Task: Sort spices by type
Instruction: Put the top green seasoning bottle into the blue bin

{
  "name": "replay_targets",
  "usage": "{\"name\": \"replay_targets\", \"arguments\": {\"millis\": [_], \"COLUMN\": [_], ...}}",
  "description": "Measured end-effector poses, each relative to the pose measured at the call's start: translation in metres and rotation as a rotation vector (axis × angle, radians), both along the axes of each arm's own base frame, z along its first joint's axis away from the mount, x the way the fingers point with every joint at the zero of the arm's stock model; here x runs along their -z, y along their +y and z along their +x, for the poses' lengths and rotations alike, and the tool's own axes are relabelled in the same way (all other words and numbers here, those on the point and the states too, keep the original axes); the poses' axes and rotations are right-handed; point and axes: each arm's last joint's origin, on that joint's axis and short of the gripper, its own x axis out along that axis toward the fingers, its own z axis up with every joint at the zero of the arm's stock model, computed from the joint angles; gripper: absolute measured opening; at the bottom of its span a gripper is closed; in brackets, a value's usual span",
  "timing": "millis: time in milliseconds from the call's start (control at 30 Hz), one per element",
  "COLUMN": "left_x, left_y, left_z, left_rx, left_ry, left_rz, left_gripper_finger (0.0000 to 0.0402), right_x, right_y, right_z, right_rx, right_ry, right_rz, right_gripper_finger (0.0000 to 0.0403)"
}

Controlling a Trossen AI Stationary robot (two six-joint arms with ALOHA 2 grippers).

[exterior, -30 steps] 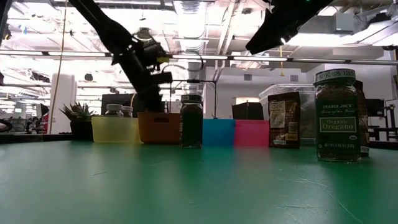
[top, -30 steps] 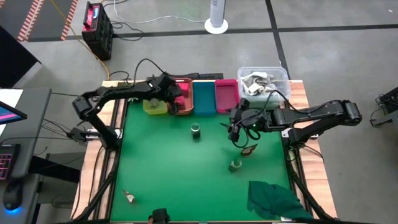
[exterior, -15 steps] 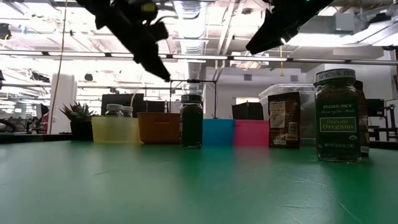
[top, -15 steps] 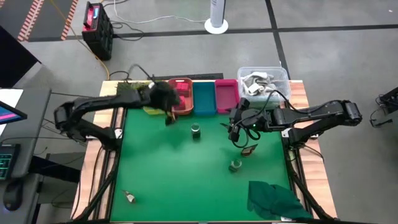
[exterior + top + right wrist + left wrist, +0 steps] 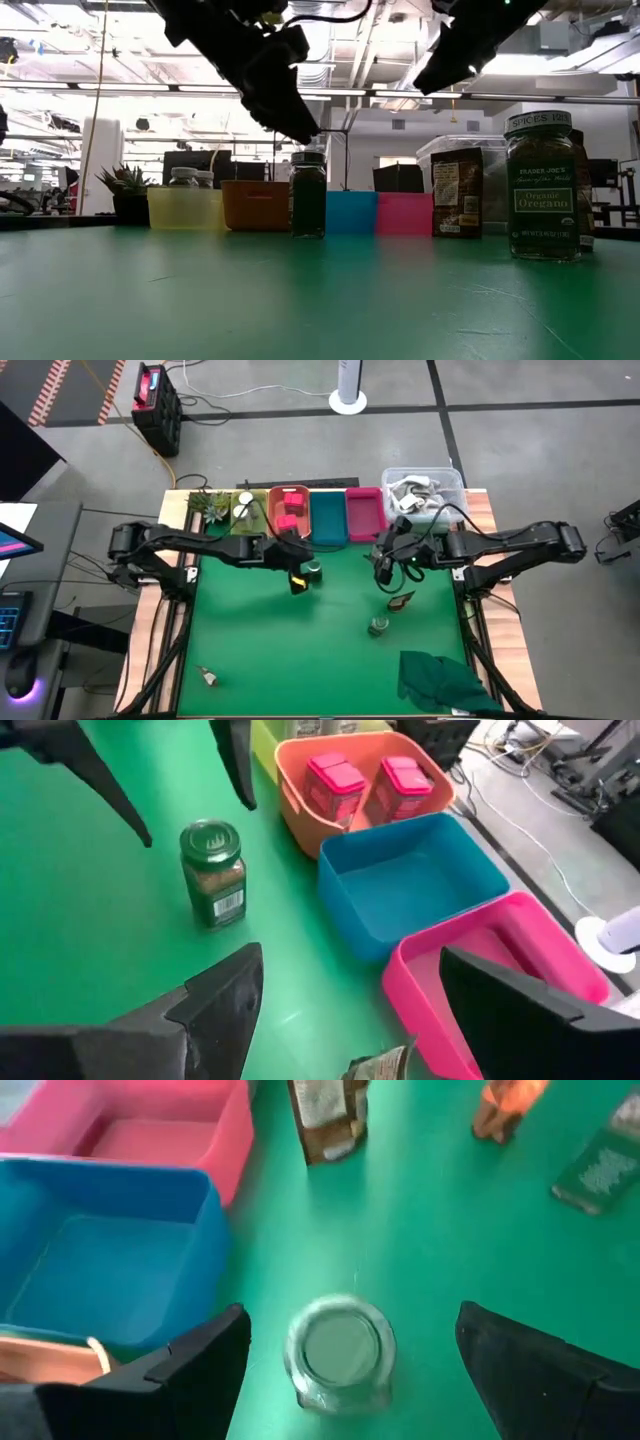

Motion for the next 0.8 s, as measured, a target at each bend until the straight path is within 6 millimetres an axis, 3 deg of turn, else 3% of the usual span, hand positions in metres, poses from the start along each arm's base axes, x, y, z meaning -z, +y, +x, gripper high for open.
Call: {"name": "replay_targets", "arguments": {"millis": [333, 467, 800], "left_x": [0.036, 0.038, 0.038], "left_y": [0.006, 0.009, 0.013], "left_z": [0.017, 0.021, 0.021], "left_rx": [-0.017, -0.042, -0.027], "left_ry": [0.066, 0.042, 0.04], "left_rz": [-0.081, -0.07, -0.052], "left_gripper_finger": [0.0338, 0.033, 0.0194], "right_x": [-0.002, -0.002, -0.001], "right_y": [0.007, 0.007, 0.007], "right_z": [0.0, 0.0, 0.0], "right_rx": [-0.031, -0.032, -0.03], "right_ry": [-0.014, -0.014, 0.0], "right_rz": [-0.011, -0.012, -0.012], "right_gripper_finger": [0.0329, 0.0329, 0.0329]}}
